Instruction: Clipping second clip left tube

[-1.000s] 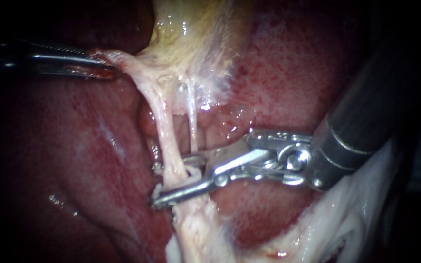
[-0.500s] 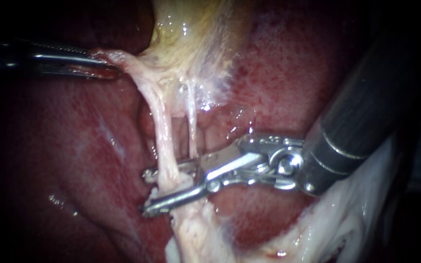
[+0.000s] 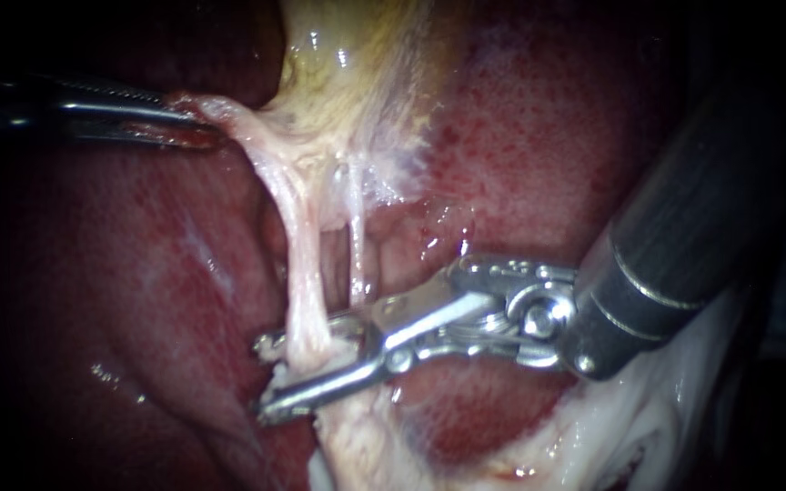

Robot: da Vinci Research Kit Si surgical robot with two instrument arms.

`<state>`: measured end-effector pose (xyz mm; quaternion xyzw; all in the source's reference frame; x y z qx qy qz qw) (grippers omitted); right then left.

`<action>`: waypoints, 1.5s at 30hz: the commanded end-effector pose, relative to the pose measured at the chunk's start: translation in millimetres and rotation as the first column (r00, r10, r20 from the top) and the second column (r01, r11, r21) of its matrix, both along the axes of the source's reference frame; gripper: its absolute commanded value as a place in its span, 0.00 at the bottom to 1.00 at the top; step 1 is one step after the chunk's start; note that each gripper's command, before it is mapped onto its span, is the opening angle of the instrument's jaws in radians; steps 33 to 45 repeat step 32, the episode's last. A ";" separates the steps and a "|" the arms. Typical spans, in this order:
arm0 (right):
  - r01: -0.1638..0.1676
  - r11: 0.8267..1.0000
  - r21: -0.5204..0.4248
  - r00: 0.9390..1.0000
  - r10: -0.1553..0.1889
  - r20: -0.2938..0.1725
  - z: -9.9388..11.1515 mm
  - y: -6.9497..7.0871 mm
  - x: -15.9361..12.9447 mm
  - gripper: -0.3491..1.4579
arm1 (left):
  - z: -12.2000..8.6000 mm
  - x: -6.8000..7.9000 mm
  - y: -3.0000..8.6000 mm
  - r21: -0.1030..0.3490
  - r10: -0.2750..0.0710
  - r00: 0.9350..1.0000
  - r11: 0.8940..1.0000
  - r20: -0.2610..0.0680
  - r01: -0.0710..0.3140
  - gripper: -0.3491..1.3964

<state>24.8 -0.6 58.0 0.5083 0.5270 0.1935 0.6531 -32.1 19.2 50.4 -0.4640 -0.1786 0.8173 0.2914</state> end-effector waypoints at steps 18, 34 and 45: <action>0.005 1.000 0.011 1.000 -0.005 0.000 0.0 -0.1 -0.6 0.00 | 0.0 0.0 0.0 0.000 0.000 1.000 1.000 0.000 0.000 0.00; 0.013 1.000 0.017 1.000 -0.013 0.011 0.2 -0.3 -0.6 0.00 | 0.0 -0.1 0.0 0.000 -0.001 1.000 1.000 0.000 0.001 0.00; 0.013 1.000 0.017 1.000 -0.013 0.011 0.2 -0.3 -0.6 0.00 | 0.0 -0.1 0.0 0.000 -0.001 1.000 1.000 0.000 0.001 0.00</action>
